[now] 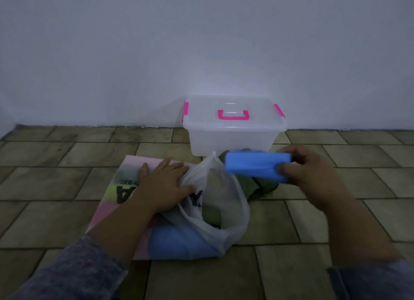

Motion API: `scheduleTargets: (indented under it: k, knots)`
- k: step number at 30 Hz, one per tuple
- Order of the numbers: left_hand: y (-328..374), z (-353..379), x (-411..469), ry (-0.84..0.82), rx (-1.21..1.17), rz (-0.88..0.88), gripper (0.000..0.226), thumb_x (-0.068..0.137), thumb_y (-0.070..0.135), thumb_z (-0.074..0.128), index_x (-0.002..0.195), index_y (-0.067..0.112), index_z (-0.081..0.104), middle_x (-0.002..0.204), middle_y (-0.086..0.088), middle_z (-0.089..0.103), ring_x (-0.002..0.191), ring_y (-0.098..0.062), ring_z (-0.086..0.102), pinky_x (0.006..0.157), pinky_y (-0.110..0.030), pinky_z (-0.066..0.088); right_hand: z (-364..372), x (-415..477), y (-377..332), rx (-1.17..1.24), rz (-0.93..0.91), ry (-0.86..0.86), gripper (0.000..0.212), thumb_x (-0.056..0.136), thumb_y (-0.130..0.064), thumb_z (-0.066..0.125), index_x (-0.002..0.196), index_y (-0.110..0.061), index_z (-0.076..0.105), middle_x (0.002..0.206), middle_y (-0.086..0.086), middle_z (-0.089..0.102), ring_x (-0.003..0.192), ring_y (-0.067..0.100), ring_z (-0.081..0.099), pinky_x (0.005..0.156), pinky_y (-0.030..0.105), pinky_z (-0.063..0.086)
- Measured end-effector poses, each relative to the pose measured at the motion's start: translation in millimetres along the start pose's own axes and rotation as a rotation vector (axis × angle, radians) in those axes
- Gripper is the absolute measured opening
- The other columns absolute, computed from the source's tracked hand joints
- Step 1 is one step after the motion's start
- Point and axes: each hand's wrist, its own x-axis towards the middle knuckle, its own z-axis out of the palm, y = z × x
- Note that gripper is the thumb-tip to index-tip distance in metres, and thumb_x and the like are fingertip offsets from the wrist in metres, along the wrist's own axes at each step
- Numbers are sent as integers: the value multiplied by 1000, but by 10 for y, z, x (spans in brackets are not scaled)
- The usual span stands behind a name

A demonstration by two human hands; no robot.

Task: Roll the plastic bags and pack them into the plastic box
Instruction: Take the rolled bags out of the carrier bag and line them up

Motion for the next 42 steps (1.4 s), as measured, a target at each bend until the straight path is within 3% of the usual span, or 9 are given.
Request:
scheduleTargets:
  k: [4, 7, 13, 16, 20, 22, 25, 31, 42]
  knots:
    - [15, -11, 6, -17, 35, -6, 79, 73, 77, 31, 144, 41, 28, 155, 20, 21, 145, -10, 6, 109, -62, 0, -151, 66, 339, 246, 153, 383, 26, 73, -5, 69, 79, -28, 58, 100, 12, 61, 91, 35, 64, 72, 47, 57]
    - [7, -13, -11, -18, 33, -5, 79, 74, 77, 30, 144, 41, 27, 155, 20, 20, 145, -10, 5, 109, -62, -1, 104, 85, 558, -23, 244, 493, 24, 71, -20, 73, 86, -29, 56, 96, 8, 64, 77, 23, 63, 59, 36, 54]
    - [15, -37, -48, -18, 45, 5, 80, 75, 78, 27, 145, 40, 25, 156, 17, 19, 145, -11, 4, 109, -63, -3, 324, 52, 548, -438, 280, 301, 42, 75, -39, 72, 109, -17, 59, 106, 7, 62, 89, 22, 58, 75, 36, 49]
    - [65, -75, -85, -34, 86, -10, 85, 72, 85, 24, 146, 42, 19, 158, 14, 11, 146, -14, -1, 106, -68, -6, 465, -110, 284, -512, -4, 314, 38, 77, -34, 71, 111, -23, 59, 104, -6, 57, 91, 12, 56, 75, 28, 46]
    - [124, -41, -248, -170, 64, -54, 112, 50, 99, 23, 145, 47, -4, 158, 8, -16, 144, -24, -18, 101, -73, -7, 767, -342, -68, -408, -119, -303, 14, 79, -34, 69, 91, -38, 62, 86, -20, 62, 81, -6, 58, 64, 9, 45]
    - [107, 1, -339, -218, 69, -57, 114, 51, 96, 31, 145, 46, -10, 156, 7, -26, 142, -26, -26, 101, -72, -9, 876, -349, -110, -541, -78, -545, 22, 79, -36, 69, 101, -32, 65, 95, -16, 64, 86, -1, 59, 73, 16, 49]
    - [92, 45, -408, -172, 15, -65, 106, 61, 87, 44, 145, 47, -8, 155, 8, -27, 141, -24, -28, 103, -70, -11, 991, -310, -132, -645, 15, -678, 38, 77, -42, 69, 111, -27, 64, 106, -4, 65, 93, 12, 59, 81, 29, 52]
    - [140, 91, -499, -48, -4, -72, 104, 62, 90, 37, 147, 45, -2, 158, 7, -20, 143, -21, -23, 104, -67, -13, 1058, -258, -119, -667, 115, -690, 36, 67, -49, 71, 92, -31, 52, 89, -8, 54, 79, 9, 52, 59, 25, 42]
    - [152, 114, -553, 31, -54, -65, 99, 61, 93, 14, 148, 45, 4, 159, 9, -13, 144, -17, -17, 108, -63, -12, 714, -366, -49, -89, 100, -343, 19, 75, -17, 68, 85, -33, 63, 95, 2, 63, 83, 22, 66, 69, 33, 60]
